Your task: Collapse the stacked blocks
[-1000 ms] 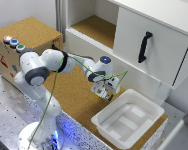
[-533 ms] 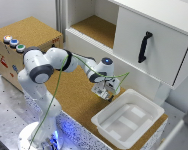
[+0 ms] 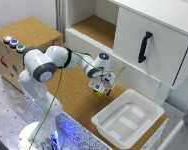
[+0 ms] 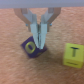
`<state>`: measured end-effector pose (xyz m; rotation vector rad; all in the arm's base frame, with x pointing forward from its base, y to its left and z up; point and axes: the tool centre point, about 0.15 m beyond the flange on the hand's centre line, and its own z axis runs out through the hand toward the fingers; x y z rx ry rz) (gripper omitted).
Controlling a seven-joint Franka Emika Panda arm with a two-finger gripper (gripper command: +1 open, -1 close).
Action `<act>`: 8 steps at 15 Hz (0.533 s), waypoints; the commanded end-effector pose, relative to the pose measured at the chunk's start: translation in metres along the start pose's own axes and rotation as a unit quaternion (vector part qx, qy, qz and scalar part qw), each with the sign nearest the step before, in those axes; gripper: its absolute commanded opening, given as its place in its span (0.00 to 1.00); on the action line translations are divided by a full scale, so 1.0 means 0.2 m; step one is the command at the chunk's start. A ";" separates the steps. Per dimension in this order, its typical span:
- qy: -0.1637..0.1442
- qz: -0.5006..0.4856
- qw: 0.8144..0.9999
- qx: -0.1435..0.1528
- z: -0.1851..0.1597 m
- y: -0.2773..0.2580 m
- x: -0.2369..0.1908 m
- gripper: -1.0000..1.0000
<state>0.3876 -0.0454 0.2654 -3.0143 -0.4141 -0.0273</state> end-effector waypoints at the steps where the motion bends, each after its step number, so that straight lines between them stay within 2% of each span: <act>1: 0.006 0.002 1.000 -0.010 -0.13 -0.21 -0.08 0.00; 3: 0.027 0.008 0.999 -0.024 -0.15 -0.16 -0.03 0.00; 5: 0.034 0.016 0.998 -0.041 -0.16 -0.10 -0.02 0.00; 6: 0.037 0.020 0.998 -0.053 -0.17 -0.06 -0.02 1.00; 8: 0.049 0.030 0.996 -0.075 -0.22 0.01 -0.04 1.00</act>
